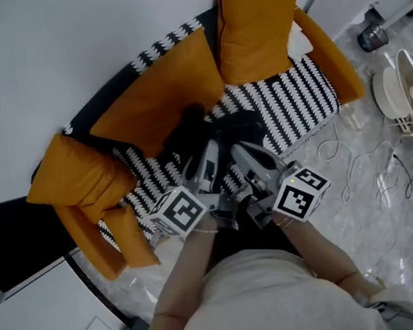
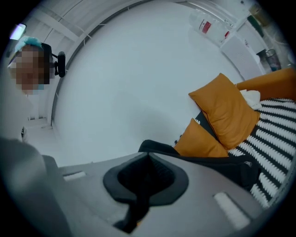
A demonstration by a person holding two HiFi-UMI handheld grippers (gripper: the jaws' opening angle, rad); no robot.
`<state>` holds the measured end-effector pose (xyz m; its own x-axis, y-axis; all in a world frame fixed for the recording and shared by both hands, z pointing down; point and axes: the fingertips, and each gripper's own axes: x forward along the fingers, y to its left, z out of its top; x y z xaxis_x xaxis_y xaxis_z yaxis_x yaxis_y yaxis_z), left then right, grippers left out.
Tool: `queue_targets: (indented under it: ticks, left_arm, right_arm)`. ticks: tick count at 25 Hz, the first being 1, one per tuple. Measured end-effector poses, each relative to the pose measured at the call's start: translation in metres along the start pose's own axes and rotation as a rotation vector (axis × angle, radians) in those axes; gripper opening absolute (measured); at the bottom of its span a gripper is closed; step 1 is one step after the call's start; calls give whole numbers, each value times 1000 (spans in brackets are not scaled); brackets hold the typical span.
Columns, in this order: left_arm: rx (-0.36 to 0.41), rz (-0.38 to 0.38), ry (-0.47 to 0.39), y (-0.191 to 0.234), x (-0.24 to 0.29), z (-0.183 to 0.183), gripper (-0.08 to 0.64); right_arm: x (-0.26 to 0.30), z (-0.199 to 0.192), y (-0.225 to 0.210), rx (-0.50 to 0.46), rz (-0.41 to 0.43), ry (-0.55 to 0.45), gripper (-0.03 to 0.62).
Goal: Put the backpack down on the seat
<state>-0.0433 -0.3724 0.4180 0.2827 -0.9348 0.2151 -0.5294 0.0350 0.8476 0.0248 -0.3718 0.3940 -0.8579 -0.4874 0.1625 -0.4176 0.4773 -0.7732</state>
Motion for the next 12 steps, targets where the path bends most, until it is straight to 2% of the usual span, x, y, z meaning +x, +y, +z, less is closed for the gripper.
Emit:
queue_targets:
  ticks: [6, 12]
  left_arm:
    - [-49, 116, 20, 59, 9, -11, 57]
    - [-64, 164, 15, 97, 12, -8, 57]
  right_arm:
    - [28, -26, -22, 44, 2, 78, 3]
    - [42, -43, -43, 66, -10, 125, 3]
